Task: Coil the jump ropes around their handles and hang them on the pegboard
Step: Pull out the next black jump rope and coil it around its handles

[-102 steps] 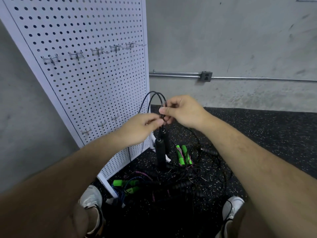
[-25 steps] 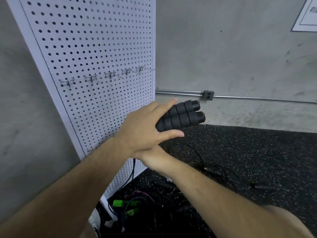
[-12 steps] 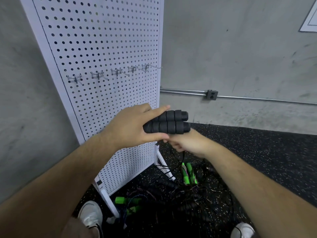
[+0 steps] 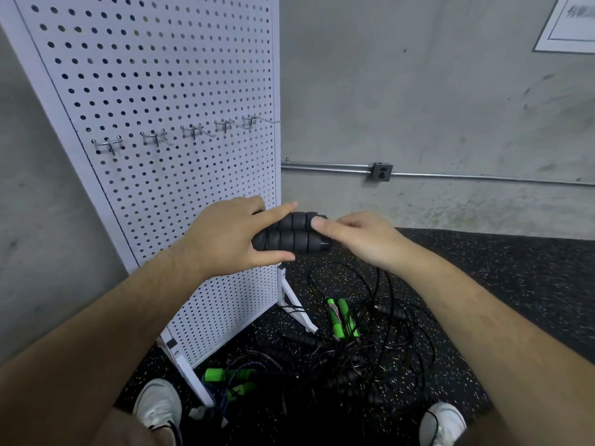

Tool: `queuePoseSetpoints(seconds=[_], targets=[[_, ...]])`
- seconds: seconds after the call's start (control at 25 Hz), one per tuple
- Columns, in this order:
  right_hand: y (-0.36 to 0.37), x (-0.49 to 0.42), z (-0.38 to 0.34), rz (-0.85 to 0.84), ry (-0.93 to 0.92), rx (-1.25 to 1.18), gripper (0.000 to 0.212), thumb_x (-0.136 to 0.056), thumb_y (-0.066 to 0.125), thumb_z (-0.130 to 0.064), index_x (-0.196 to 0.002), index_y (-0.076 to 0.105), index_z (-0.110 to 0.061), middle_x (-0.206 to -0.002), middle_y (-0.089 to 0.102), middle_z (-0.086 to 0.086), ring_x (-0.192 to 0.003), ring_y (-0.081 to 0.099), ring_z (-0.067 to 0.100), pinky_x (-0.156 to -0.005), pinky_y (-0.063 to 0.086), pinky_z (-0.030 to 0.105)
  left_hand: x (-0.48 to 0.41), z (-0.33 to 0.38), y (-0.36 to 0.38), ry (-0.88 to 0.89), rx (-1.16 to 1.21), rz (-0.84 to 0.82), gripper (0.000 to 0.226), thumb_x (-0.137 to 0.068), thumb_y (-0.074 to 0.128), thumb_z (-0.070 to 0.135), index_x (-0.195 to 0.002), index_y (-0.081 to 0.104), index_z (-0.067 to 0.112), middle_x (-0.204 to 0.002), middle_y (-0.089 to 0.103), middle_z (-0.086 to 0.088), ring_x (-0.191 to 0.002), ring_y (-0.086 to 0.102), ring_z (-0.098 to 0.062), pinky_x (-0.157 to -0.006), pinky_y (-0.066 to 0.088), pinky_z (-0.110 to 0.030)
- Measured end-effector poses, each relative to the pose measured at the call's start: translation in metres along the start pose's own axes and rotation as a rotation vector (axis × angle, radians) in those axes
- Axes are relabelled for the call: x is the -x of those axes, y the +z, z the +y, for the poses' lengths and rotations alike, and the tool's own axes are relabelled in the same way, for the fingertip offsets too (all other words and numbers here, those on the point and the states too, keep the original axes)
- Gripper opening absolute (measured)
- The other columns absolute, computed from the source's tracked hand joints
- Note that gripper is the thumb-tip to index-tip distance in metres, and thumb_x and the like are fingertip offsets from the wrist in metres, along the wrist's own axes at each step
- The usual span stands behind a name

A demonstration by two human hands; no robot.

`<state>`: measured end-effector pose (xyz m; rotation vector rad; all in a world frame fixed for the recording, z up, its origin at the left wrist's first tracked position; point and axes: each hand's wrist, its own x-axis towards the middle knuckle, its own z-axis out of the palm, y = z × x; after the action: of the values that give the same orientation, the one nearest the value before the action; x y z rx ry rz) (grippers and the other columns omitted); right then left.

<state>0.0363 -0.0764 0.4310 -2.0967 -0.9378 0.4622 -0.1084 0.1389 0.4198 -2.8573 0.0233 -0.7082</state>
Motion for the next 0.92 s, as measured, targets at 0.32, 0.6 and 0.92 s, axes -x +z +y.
queuePoseSetpoints(seconds=[0.32, 0.6, 0.92], targets=[[0.007, 0.008, 0.002, 0.248, -0.194, 0.439, 0.034, -0.085, 0.063, -0.064, -0.092, 0.072, -0.032, -0.076, 0.069, -0.007, -0.075, 0.065, 0.012, -0.067, 0.054, 0.030, -0.004, 0.010, 0.009, -0.038, -0.049, -0.052, 0.100, -0.075, 0.023, 0.094, -0.158, 0.024, 0.039, -0.093, 0.054, 0.008, -0.077, 0.053, -0.011, -0.061, 0.045, -0.028], [0.005, 0.030, -0.009, 0.251, -0.478, 0.703, 0.025, -0.095, 0.052, -0.046, -0.104, 0.065, -0.026, -0.072, 0.047, -0.013, -0.075, 0.055, 0.018, -0.059, 0.033, 0.028, -0.005, 0.008, 0.013, -0.056, -0.033, -0.075, 0.099, -0.075, 0.015, 0.094, -0.152, 0.039, 0.037, -0.093, 0.057, 0.008, -0.076, 0.054, -0.012, -0.064, 0.048, -0.029], [-0.037, 0.020, -0.003, 0.192, -0.614, 0.682, 0.022, -0.101, 0.052, -0.038, -0.103, 0.069, -0.024, -0.098, 0.067, -0.010, -0.088, 0.060, 0.014, -0.073, 0.049, 0.033, 0.004, 0.028, 0.013, 0.077, 0.115, -0.188, 0.071, -0.081, 0.028, 0.087, -0.130, 0.050, 0.040, -0.088, 0.050, 0.017, -0.081, 0.056, -0.009, -0.066, 0.041, -0.027]])
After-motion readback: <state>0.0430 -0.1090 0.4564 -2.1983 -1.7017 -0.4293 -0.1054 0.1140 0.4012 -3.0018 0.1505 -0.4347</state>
